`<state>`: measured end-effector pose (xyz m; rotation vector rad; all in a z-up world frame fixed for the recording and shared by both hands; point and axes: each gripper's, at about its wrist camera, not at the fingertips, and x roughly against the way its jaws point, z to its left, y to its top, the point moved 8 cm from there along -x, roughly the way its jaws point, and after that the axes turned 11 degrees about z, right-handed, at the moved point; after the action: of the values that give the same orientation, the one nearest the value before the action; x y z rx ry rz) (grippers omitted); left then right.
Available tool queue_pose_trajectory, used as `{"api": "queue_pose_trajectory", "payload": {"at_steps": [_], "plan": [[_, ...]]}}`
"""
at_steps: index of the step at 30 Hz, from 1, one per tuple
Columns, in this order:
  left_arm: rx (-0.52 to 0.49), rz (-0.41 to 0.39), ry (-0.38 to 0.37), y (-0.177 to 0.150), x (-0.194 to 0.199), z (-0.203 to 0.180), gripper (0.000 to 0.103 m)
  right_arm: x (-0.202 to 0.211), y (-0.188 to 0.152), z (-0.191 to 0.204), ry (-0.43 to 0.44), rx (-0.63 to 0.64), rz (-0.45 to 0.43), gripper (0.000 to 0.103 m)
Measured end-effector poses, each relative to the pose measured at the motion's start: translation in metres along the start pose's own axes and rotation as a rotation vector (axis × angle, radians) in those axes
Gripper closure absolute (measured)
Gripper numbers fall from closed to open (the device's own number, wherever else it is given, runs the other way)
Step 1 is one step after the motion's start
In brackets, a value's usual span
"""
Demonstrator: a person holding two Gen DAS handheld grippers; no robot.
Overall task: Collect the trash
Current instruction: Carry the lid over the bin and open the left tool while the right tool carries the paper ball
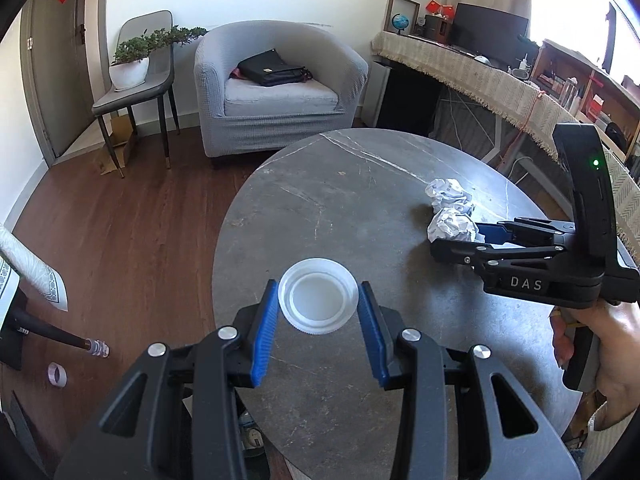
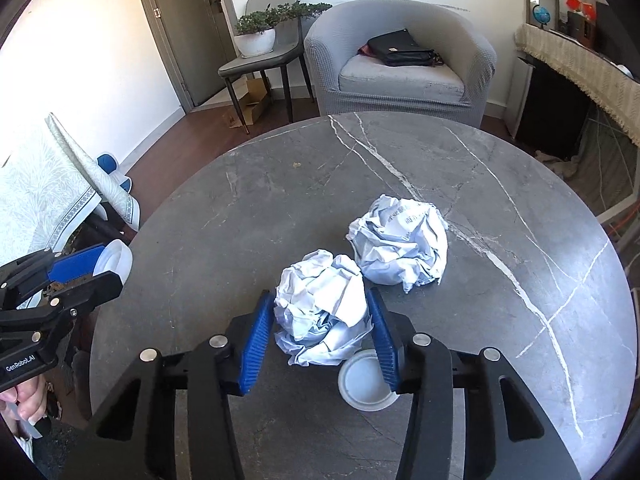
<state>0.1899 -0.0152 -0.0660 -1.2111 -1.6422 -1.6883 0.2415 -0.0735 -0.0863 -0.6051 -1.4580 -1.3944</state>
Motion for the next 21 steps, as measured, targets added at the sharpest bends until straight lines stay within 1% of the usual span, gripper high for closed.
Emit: {"api": "queue_pose_trajectory", "payload": {"at_steps": [7, 14, 17, 21], "plan": [[0.005, 0.007, 0.007, -0.009, 0.007, 0.012, 0.061, 0.005, 0.009, 0.033, 0.022, 0.061, -0.017, 0.055], [0.039, 0.016, 0.022, -0.022, 0.012, 0.038, 0.061, -0.002, 0.017, 0.067, 0.056, 0.117, -0.012, 0.055], [0.053, 0.018, 0.032, -0.027, 0.015, 0.051, 0.061, -0.003, 0.020, 0.086, 0.098, 0.135, -0.012, 0.055], [0.067, 0.023, 0.045, -0.034, 0.019, 0.065, 0.061, -0.005, 0.022, 0.113, 0.107, 0.181, -0.007, 0.055]]}}
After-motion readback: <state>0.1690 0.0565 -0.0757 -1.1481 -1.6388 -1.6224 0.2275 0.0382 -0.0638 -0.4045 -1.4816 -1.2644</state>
